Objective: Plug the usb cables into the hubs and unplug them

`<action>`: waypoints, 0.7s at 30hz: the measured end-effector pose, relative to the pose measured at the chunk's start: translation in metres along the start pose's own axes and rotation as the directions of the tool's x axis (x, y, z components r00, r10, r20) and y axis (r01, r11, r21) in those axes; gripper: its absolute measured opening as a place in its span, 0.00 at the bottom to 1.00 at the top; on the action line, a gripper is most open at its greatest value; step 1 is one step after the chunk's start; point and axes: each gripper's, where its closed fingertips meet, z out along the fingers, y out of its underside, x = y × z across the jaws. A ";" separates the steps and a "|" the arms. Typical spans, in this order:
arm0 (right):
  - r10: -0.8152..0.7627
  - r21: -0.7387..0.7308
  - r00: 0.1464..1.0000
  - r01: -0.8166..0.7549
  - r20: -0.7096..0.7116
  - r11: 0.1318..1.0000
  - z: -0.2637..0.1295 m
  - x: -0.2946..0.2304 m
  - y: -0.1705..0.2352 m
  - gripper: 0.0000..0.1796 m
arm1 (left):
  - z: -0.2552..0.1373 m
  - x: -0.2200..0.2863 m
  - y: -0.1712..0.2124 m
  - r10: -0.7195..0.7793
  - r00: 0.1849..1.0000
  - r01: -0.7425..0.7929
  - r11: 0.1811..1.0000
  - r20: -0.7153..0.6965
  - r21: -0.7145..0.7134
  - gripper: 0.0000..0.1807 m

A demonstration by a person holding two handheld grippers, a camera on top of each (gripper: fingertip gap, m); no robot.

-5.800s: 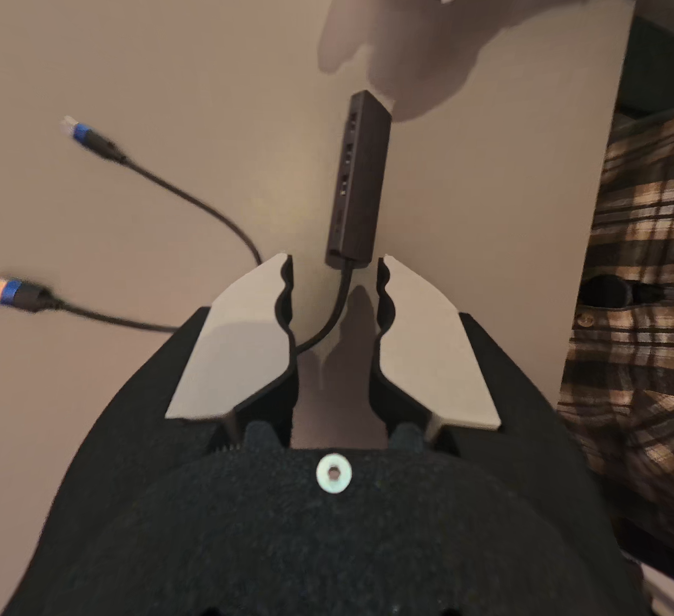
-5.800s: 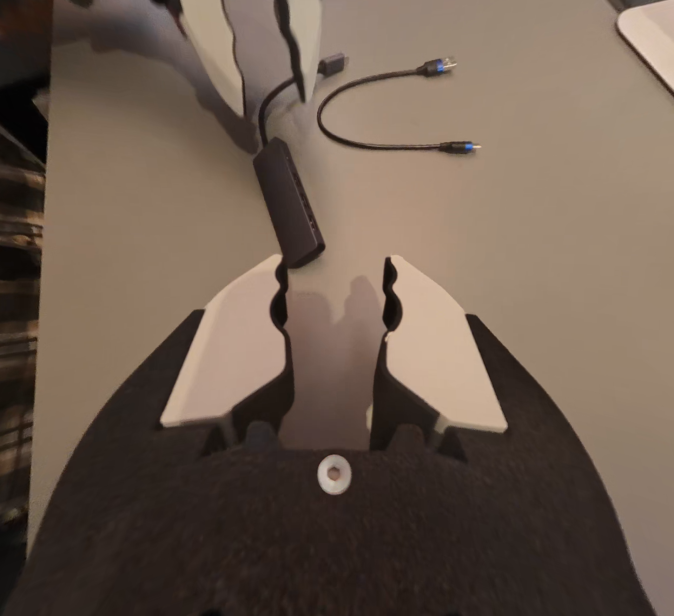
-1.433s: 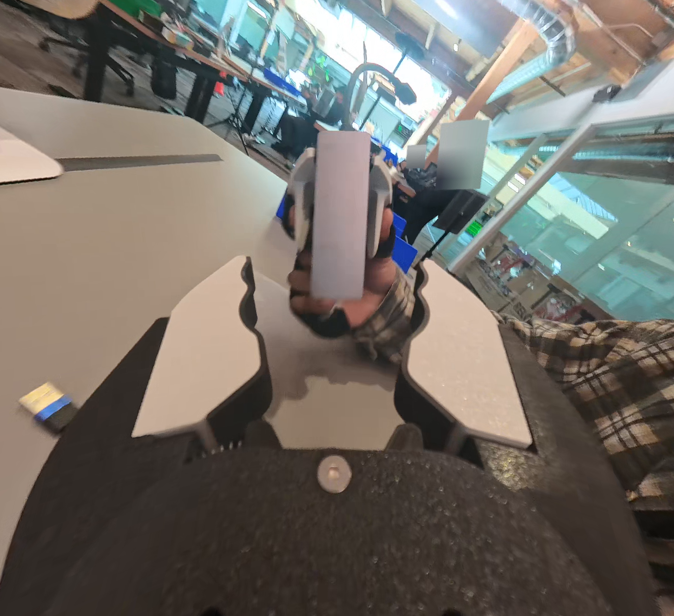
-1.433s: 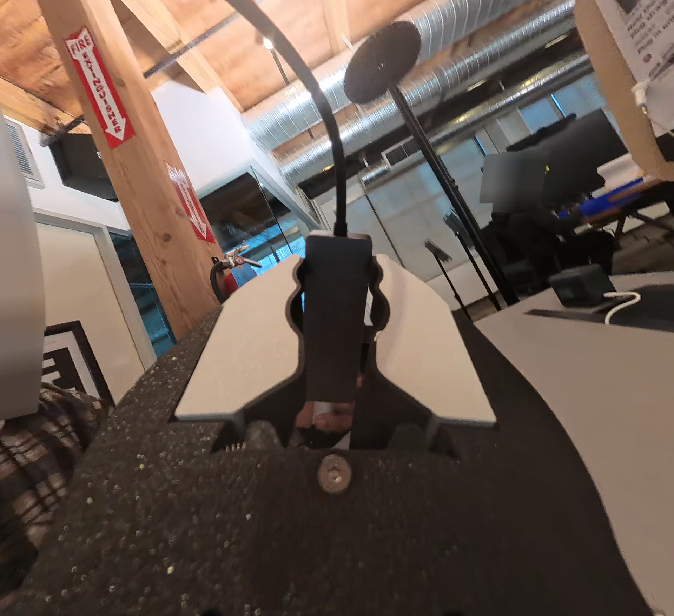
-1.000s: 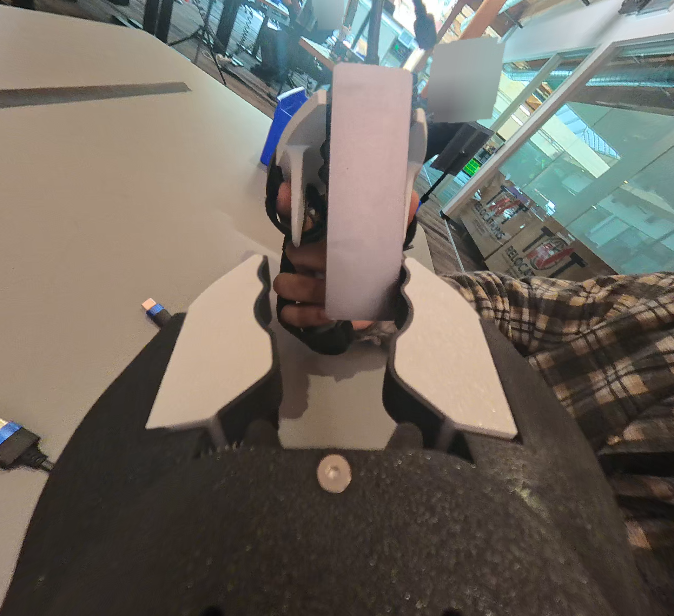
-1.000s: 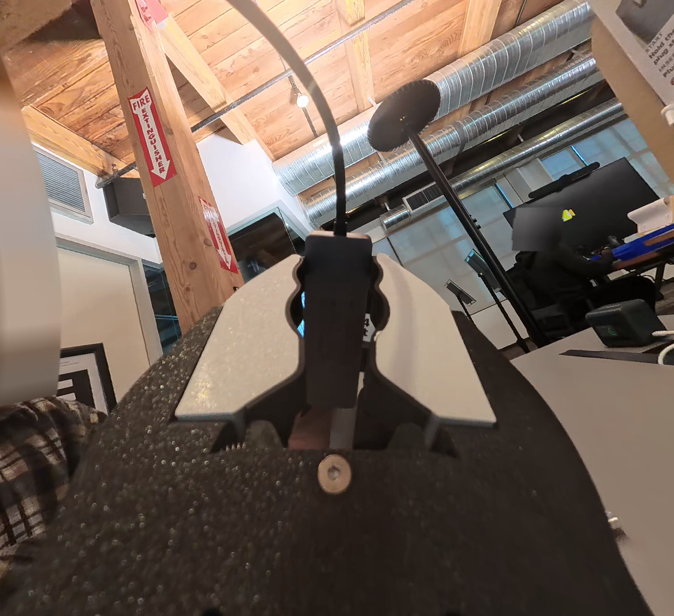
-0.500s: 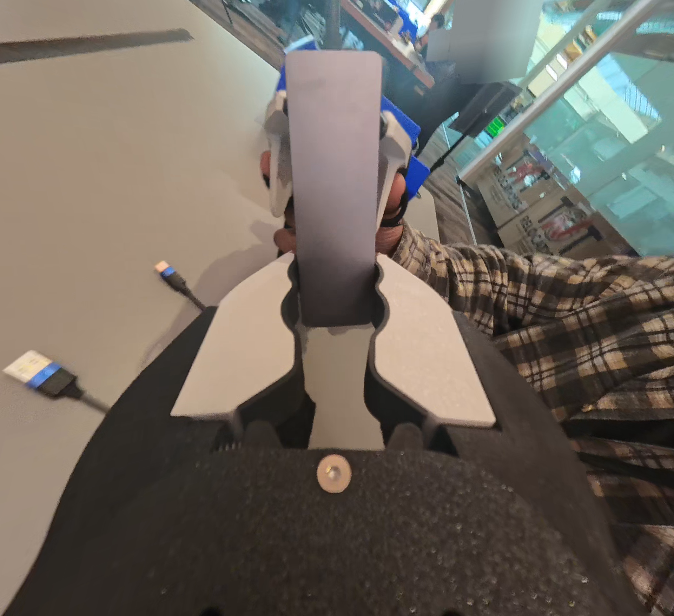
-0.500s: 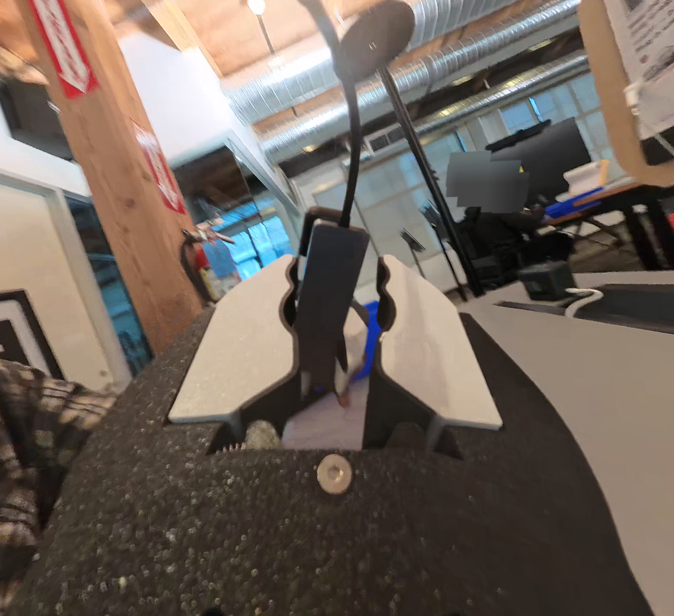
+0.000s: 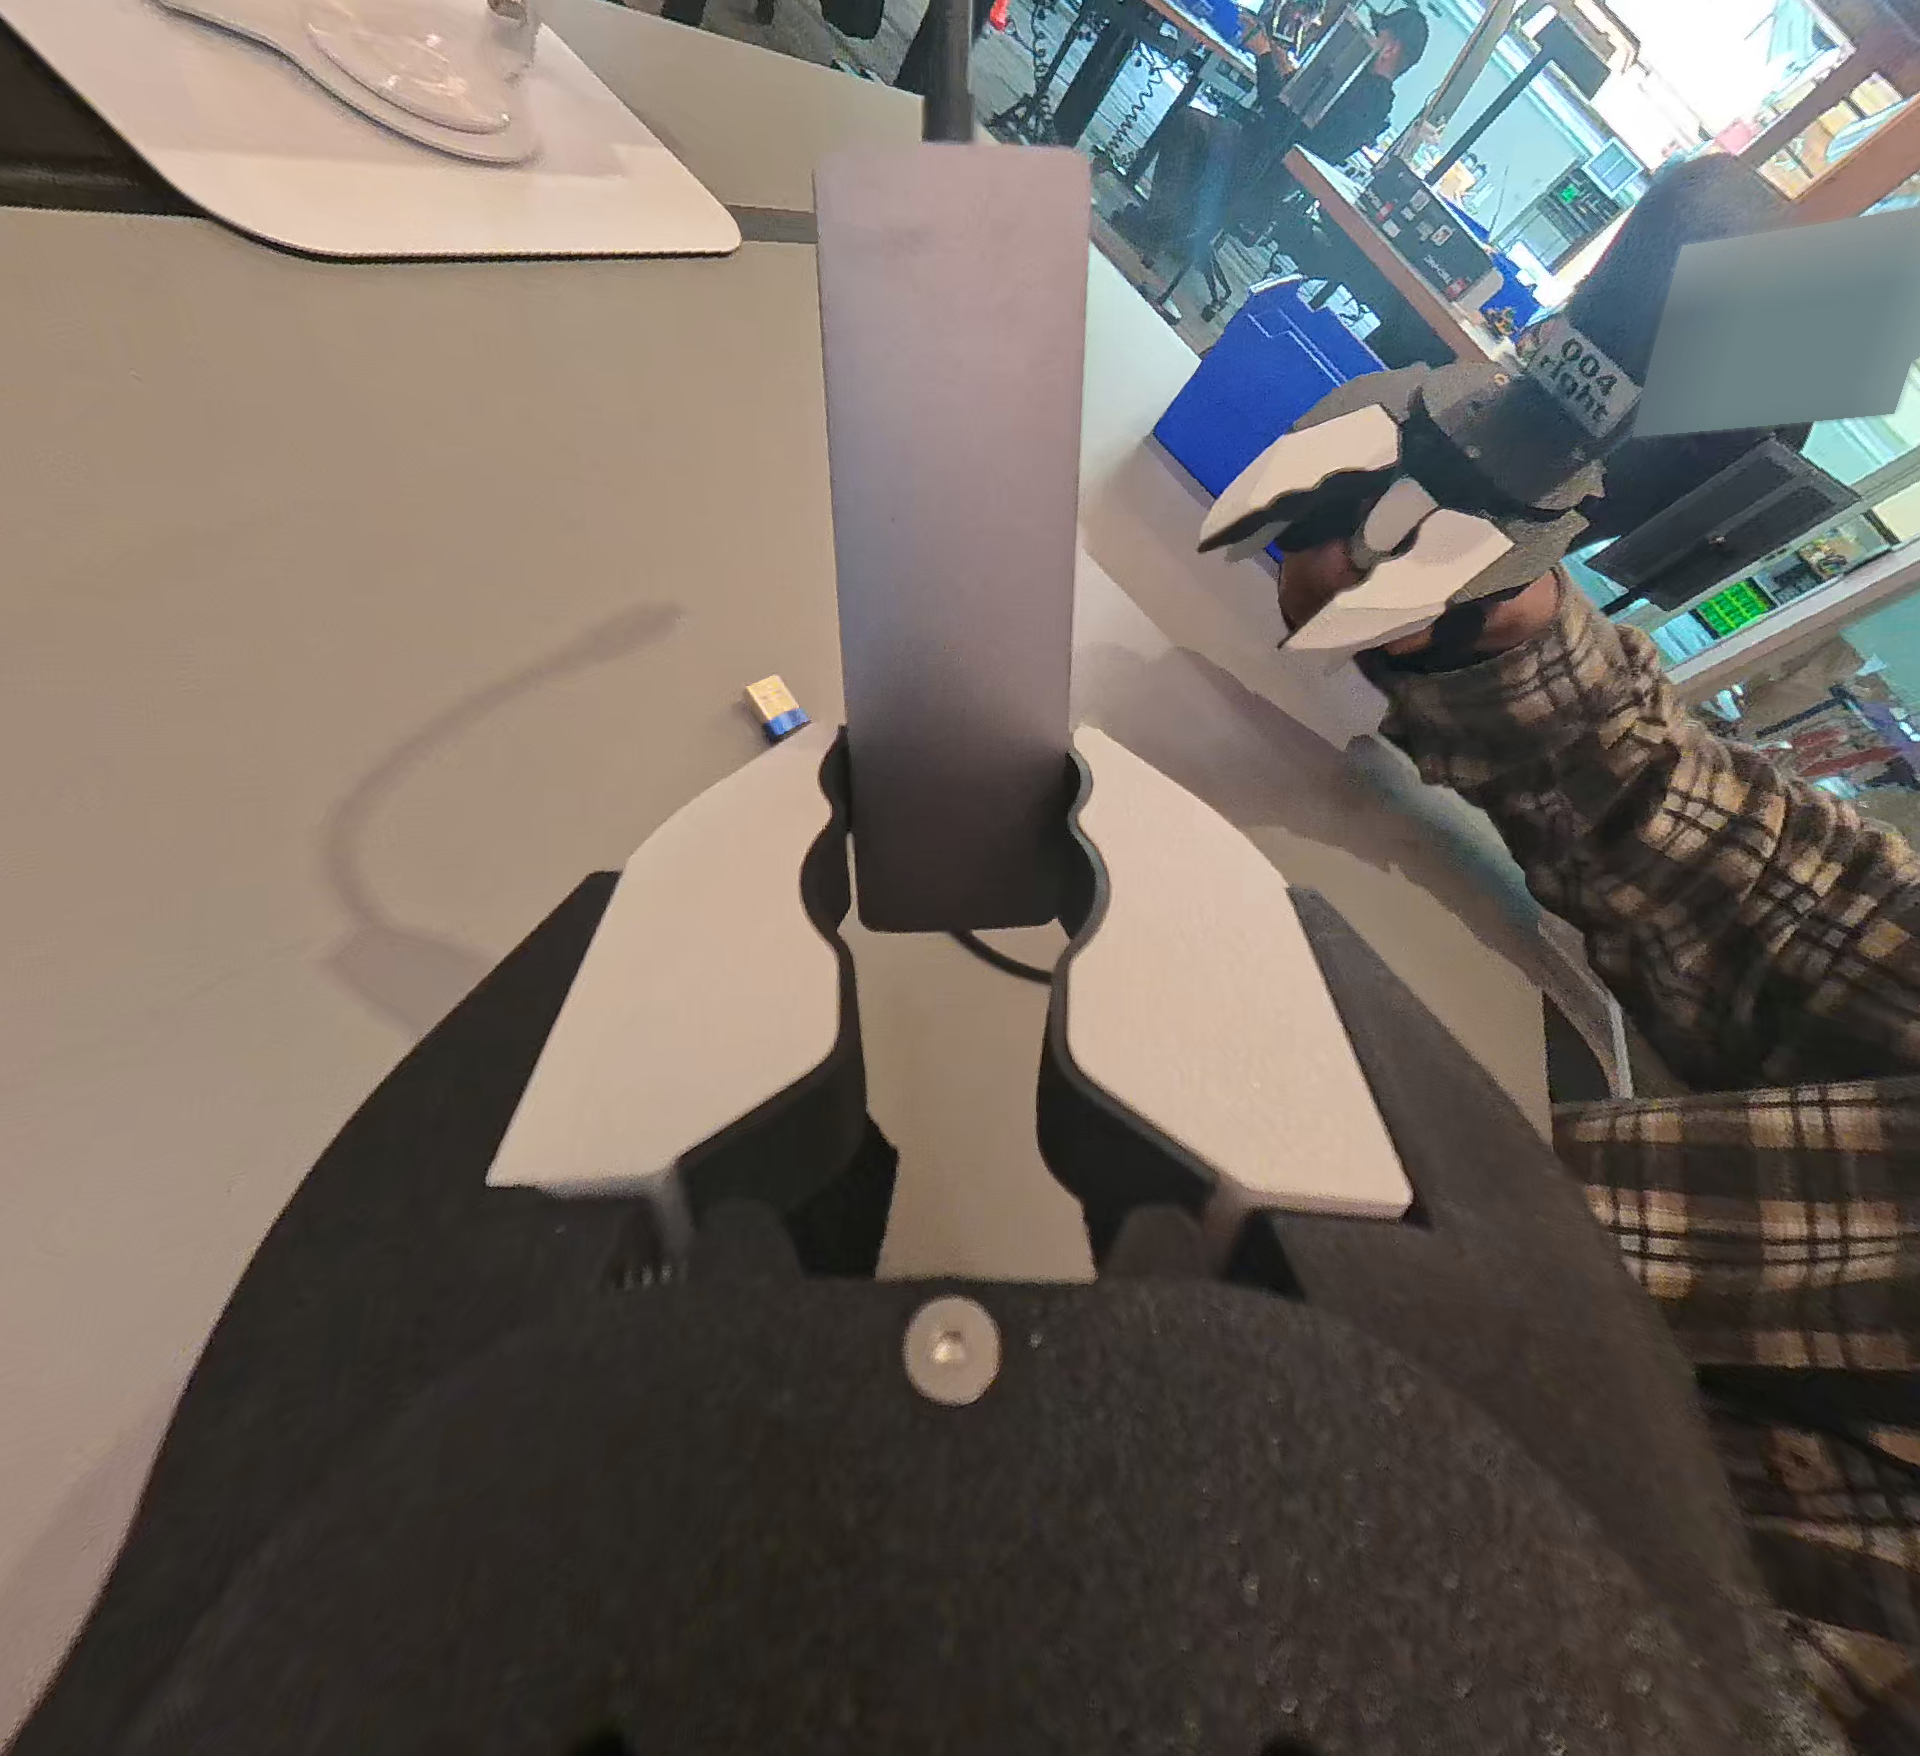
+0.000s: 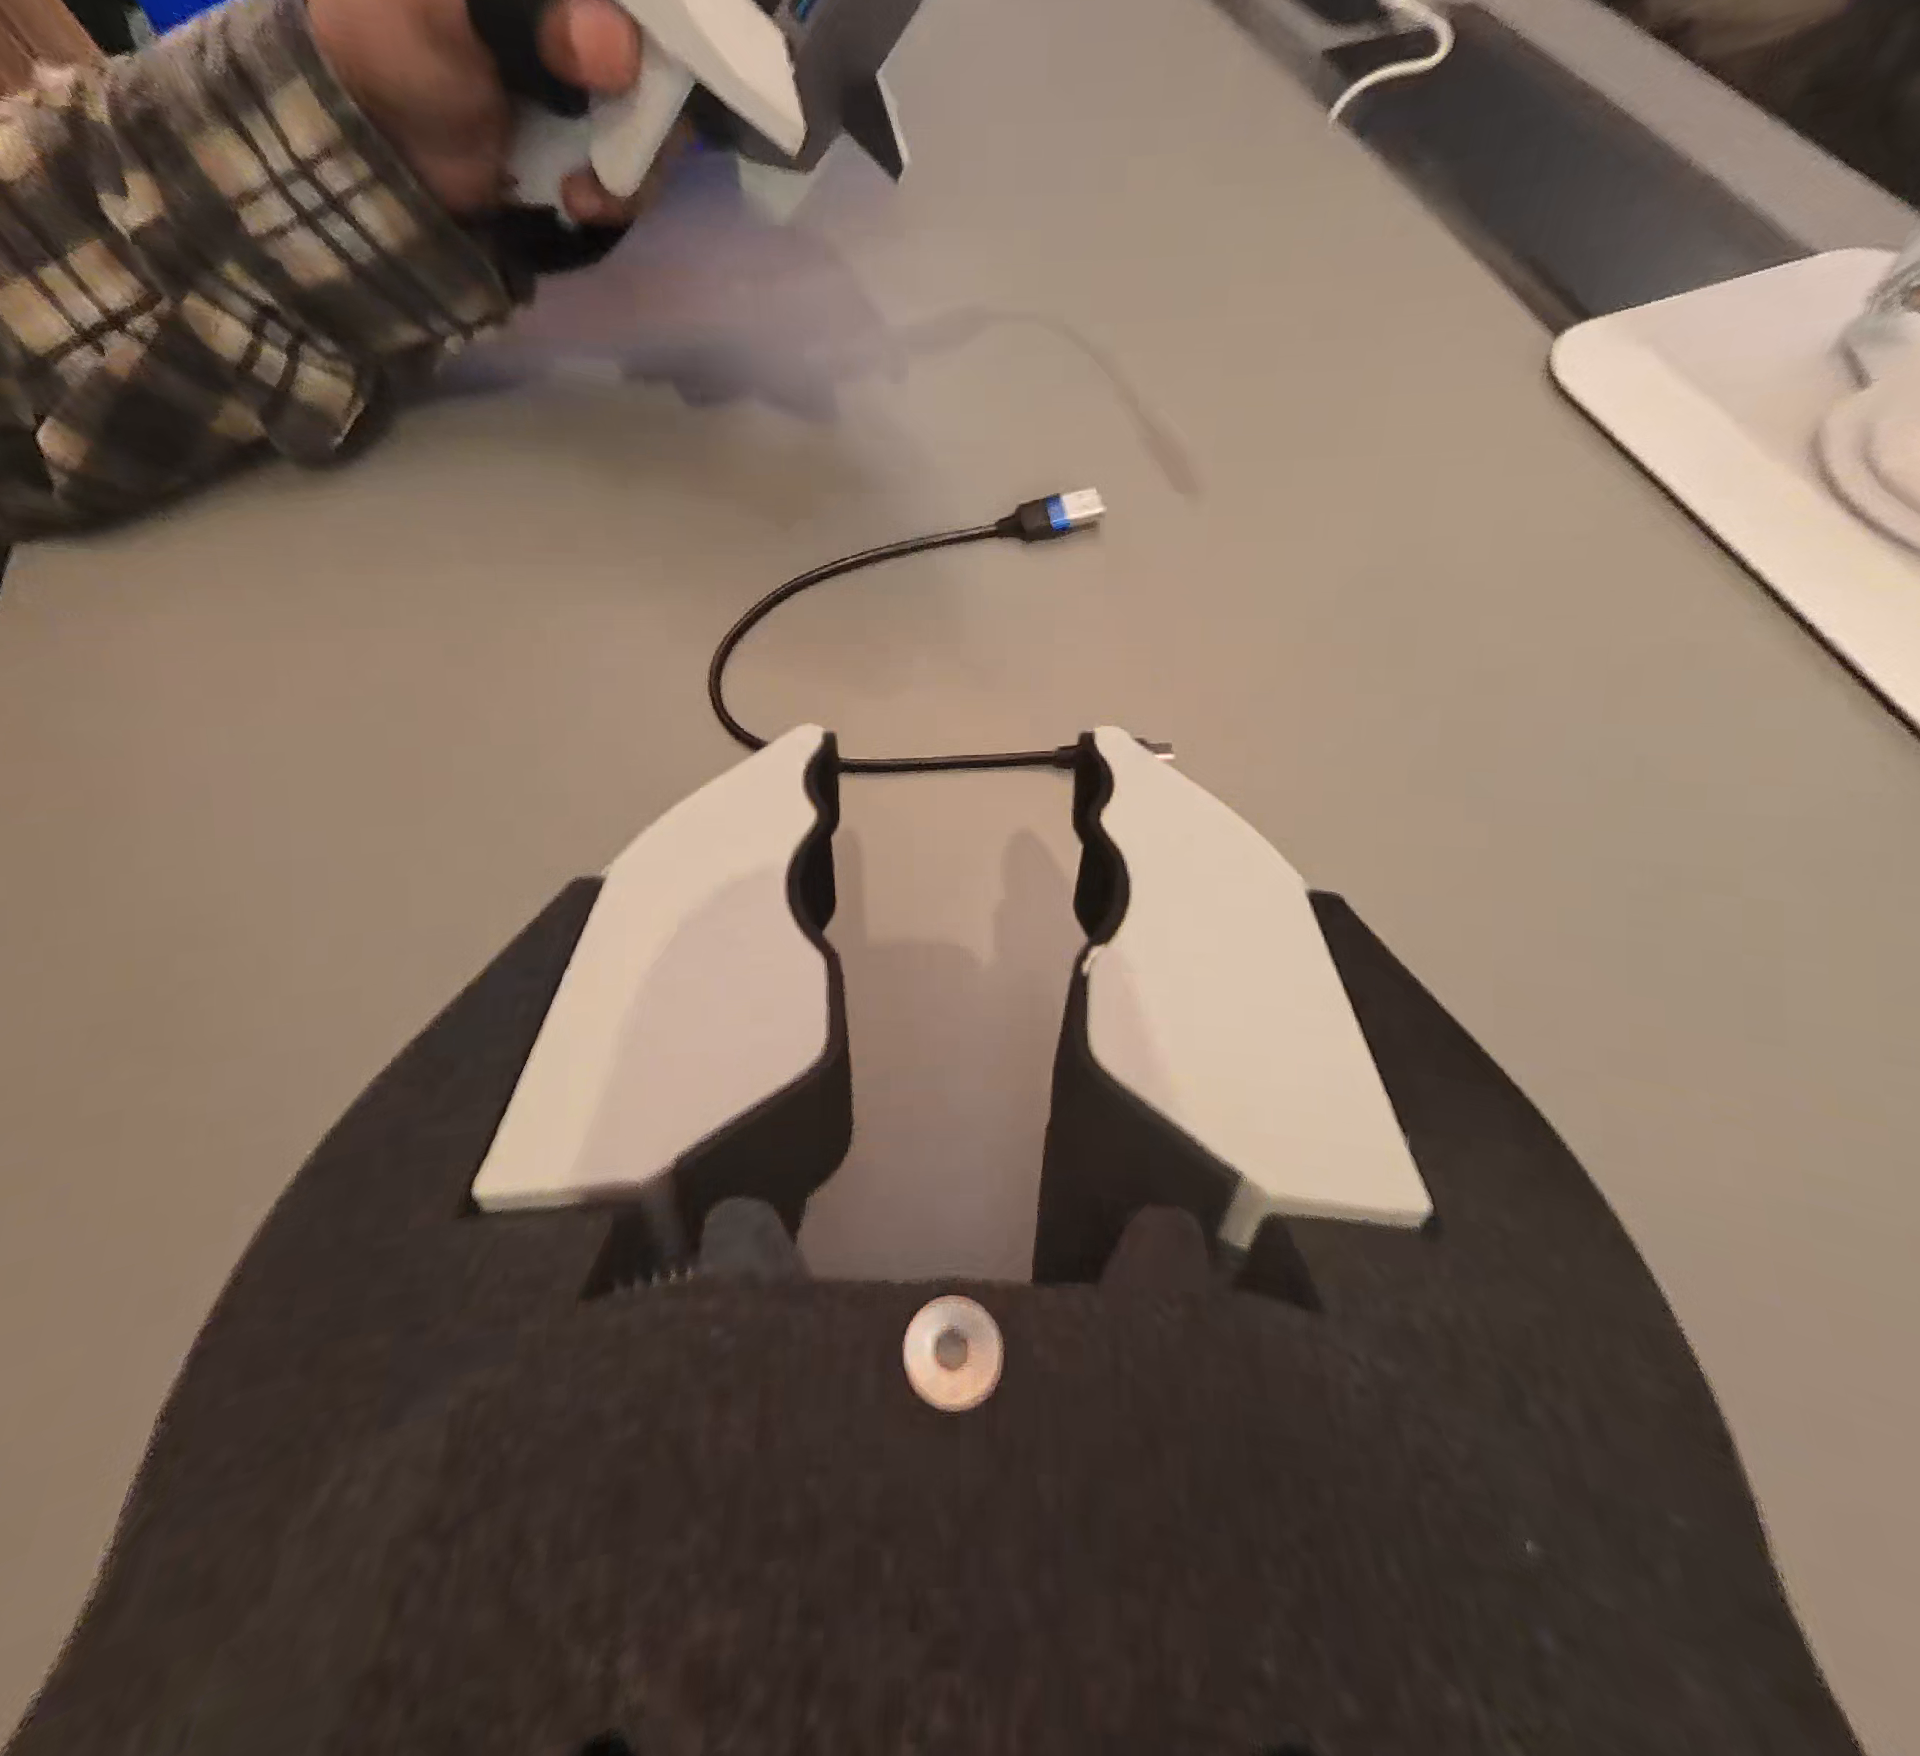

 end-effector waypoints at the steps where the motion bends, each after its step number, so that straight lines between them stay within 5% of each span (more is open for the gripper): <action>1: -0.006 -0.025 1.000 0.006 0.024 1.000 0.004 -0.004 0.001 0.23 | -0.002 0.000 -0.001 0.001 1.000 -0.001 1.000 -0.002 0.004 0.20; 9: -0.394 -0.299 0.881 0.462 0.261 0.835 0.033 -0.004 0.022 0.17 | -0.001 -0.004 0.004 0.002 1.000 -0.001 1.000 0.008 -0.018 0.20; 18: -0.478 -0.432 0.664 0.742 0.575 0.512 0.074 0.008 0.053 0.15 | -0.003 -0.011 0.007 -0.011 0.999 0.012 0.999 0.031 -0.031 0.20; 21: -0.427 -0.464 0.684 0.722 0.592 0.514 0.079 0.005 0.055 0.02 | -0.002 -0.013 0.009 -0.006 0.999 0.008 0.999 0.041 -0.043 0.20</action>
